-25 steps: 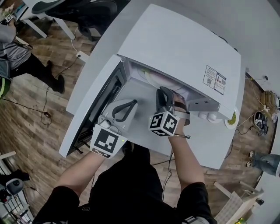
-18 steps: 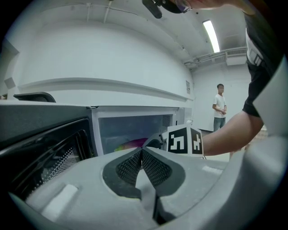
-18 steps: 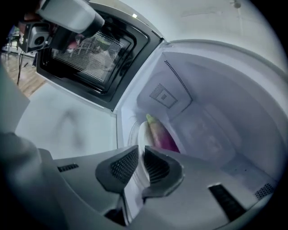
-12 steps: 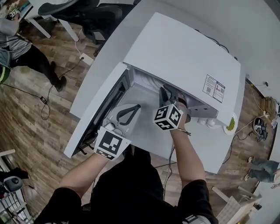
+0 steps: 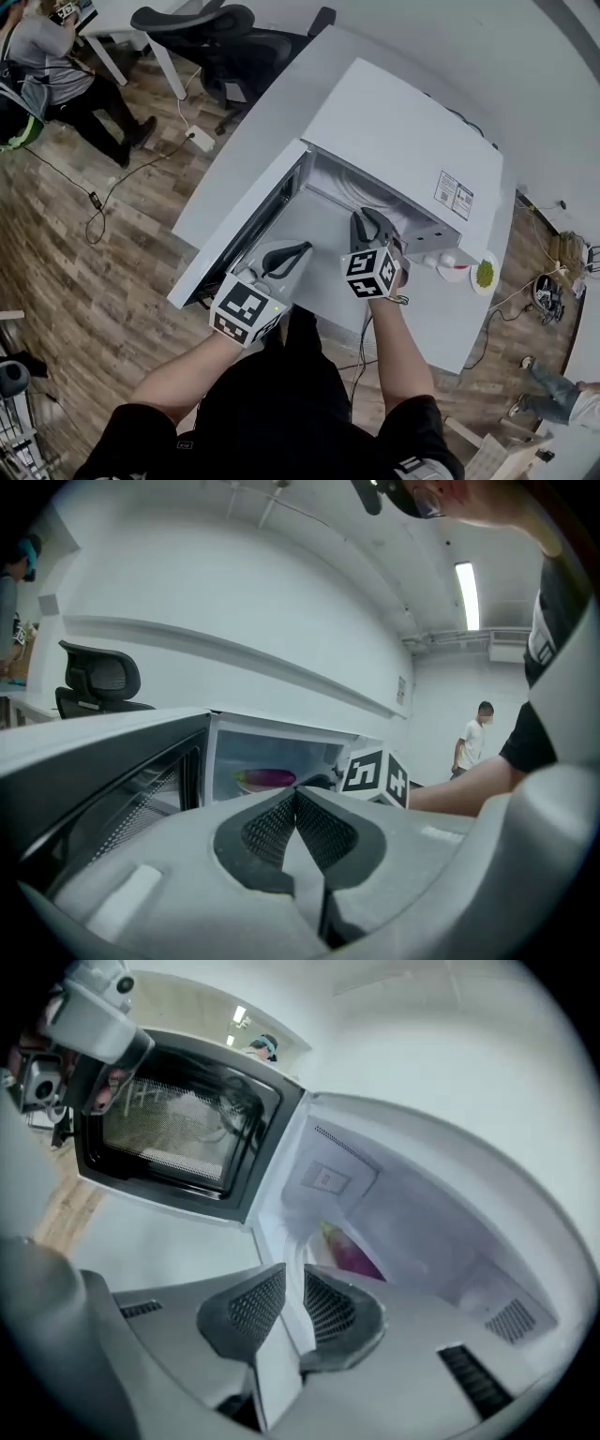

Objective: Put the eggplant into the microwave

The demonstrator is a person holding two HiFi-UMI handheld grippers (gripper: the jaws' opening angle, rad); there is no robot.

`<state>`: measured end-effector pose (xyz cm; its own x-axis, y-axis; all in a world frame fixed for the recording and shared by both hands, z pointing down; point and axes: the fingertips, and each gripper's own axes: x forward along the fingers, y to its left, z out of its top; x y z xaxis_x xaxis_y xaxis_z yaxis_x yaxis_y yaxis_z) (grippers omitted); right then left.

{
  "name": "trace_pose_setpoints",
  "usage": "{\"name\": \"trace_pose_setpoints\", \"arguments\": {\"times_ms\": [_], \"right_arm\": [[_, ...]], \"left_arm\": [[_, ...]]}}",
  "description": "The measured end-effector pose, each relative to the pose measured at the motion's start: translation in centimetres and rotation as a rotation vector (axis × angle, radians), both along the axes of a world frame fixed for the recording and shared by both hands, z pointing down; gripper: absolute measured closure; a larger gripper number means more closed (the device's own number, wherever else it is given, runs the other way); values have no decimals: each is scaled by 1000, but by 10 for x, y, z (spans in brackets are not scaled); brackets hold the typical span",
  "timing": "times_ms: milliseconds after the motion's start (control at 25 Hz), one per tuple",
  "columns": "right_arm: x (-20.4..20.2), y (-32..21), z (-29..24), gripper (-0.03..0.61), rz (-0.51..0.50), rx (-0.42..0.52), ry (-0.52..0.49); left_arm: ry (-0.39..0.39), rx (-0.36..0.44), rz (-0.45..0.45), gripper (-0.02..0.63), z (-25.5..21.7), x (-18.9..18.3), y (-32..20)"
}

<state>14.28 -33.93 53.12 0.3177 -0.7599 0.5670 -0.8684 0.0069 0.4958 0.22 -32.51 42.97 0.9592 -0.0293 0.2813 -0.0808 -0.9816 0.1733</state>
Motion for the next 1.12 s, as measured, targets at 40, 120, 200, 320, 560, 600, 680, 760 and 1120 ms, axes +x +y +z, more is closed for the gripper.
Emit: {"name": "trace_pose_setpoints", "arguments": {"times_ms": [40,120,200,320,560,600,680,760,1120], "right_arm": [[-10,11,-6,511,10,10,-26],[-33,35,-21,511,37,39,-101],[-58,61,-37,511,70,88,-212],[-88,97,-64,511,107,179,-400],[-124,151,-117,518,89,259,-564],[-127,158,-126,518,85,275,-580],[-129,170,-141,520,81,307,-596],[-128,181,-153,522,76,334,-595],[-132,242,-169,525,20,380,-668]], "left_arm": [[8,-3,-5,604,-5,-8,2],[23,-5,-13,604,-15,-26,8],[39,-14,-17,604,-25,-43,17],[62,-19,-22,604,-41,-64,29],[92,-13,-25,604,-66,-86,57],[94,-8,-23,604,-69,-88,63],[94,0,-13,604,-73,-90,73],[86,10,4,604,-76,-89,85],[57,44,30,604,-90,-74,147]]}}
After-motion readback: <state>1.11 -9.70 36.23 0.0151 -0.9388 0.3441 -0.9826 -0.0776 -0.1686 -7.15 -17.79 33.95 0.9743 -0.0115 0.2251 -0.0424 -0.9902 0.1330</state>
